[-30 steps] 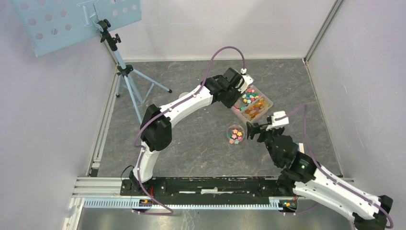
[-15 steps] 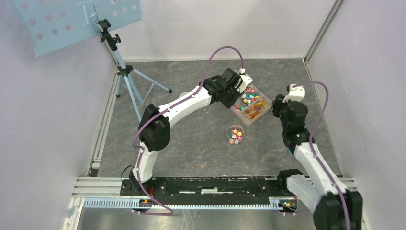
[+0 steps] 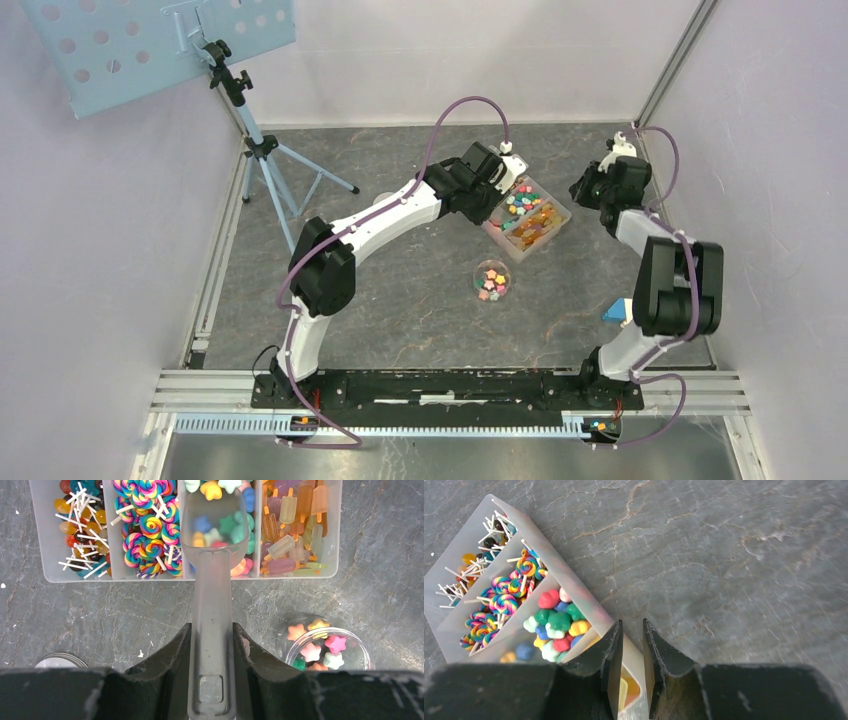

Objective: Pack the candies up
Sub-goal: Scoop the fake candies from the storage box.

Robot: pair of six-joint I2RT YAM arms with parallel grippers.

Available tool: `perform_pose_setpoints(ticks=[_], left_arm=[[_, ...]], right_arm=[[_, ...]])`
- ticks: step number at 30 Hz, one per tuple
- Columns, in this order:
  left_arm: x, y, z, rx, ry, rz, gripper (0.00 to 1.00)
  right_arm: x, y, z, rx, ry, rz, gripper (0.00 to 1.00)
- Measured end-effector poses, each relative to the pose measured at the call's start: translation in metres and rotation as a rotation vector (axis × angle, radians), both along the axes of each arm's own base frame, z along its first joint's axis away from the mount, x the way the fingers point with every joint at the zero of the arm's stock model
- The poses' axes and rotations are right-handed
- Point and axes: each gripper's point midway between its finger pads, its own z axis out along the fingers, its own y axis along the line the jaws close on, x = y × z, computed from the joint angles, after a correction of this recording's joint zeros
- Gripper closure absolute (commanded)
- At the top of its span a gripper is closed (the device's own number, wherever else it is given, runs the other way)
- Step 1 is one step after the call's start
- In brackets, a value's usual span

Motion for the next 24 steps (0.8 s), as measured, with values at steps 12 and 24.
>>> perform_pose_setpoints(ticks=[12,24], left_arm=[[0.003,-0.003,-0.018,-0.014,-0.013,0.002,0.98],[-0.001,0.009,-0.059,0.029,-0.002,0.019,0.98]], right_arm=[[0.037,0.032,-0.055,0.025,0.129,0.155,0.76],[0.037,0.034,-0.055,0.007,0.121,0.187,0.77]])
